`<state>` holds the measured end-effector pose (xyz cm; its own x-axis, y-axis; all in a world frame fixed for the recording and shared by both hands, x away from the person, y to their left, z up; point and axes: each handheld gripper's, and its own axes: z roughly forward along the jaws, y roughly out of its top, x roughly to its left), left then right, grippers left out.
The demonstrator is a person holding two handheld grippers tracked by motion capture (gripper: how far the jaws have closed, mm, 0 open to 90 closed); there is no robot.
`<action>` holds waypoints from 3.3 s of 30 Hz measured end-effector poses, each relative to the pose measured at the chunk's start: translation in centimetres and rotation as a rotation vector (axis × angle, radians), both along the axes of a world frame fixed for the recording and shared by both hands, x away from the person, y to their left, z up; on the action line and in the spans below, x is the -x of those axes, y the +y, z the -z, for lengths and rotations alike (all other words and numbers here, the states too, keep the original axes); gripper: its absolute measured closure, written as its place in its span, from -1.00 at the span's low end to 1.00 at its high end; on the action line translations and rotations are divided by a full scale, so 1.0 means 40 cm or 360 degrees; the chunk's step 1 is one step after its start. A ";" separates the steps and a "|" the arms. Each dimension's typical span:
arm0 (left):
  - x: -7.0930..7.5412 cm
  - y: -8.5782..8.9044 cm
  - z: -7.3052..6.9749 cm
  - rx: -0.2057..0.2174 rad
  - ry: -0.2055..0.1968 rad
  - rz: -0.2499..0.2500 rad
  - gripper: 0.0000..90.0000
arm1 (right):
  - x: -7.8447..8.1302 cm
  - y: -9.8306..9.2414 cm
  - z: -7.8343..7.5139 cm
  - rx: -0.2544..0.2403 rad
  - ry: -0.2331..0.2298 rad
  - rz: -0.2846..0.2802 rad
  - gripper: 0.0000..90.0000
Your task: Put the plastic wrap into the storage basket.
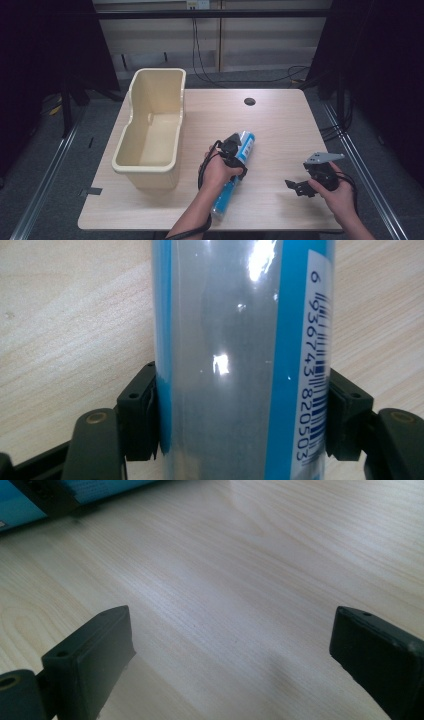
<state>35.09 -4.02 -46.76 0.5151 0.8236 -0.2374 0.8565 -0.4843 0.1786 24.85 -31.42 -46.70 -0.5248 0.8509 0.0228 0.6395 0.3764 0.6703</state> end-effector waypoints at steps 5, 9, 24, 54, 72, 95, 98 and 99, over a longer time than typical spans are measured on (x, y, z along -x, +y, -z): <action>-0.002 0.001 -0.002 -0.0006 0.0043 0.0019 -0.29 | -0.001 -0.004 -0.001 -0.0010 -0.0009 -0.0006 -0.92; 0.002 -0.004 -0.005 -0.0023 0.0055 0.0023 -0.29 | -0.001 -0.008 0.000 -0.0005 -0.0011 0.0001 -0.92; -0.009 0.018 -0.066 -0.0002 0.0079 0.0064 -0.29 | -0.001 -0.019 -0.005 -0.0047 -0.0005 0.0029 -0.92; -0.022 0.053 -0.222 0.0055 0.0111 0.0079 -0.29 | -0.004 -0.010 0.002 -0.0033 -0.0009 0.0007 -0.92; -0.030 0.082 -0.292 0.0105 0.0128 0.0048 -0.29 | -0.008 0.003 0.005 -0.0006 -0.0015 -0.0022 -0.92; -0.046 0.131 -0.380 0.0103 0.0105 -0.0006 -0.29 | -0.010 -0.004 0.004 -0.0018 -0.0016 -0.0013 -0.92; -0.046 0.136 -0.393 0.0113 0.0100 -0.0014 -0.29 | -0.010 -0.003 0.004 -0.0016 -0.0004 -0.0009 -0.92; -0.046 0.136 -0.393 0.0113 0.0100 -0.0014 -0.29 | -0.010 -0.003 0.004 -0.0014 -0.0009 -0.0008 -0.92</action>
